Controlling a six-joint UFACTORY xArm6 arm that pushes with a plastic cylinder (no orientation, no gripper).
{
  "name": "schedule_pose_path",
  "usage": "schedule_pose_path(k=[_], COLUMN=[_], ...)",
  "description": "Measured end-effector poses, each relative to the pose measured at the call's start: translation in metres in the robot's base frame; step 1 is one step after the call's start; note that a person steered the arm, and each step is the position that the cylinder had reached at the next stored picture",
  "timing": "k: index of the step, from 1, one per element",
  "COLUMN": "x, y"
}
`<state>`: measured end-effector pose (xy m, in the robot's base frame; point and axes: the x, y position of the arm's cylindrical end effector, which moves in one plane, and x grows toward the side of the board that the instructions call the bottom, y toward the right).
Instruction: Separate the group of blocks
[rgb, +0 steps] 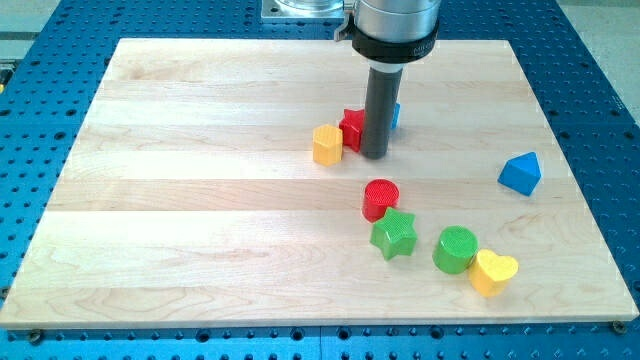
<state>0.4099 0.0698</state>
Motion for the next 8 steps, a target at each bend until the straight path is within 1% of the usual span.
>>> schedule_pose_path(k=[2, 3, 4, 5, 6, 7, 8], x=[-0.022, -0.047, -0.098, -0.124, -0.133, -0.146, -0.145], y=[-0.074, -0.067, -0.041, -0.020, 0.004, -0.027, -0.018])
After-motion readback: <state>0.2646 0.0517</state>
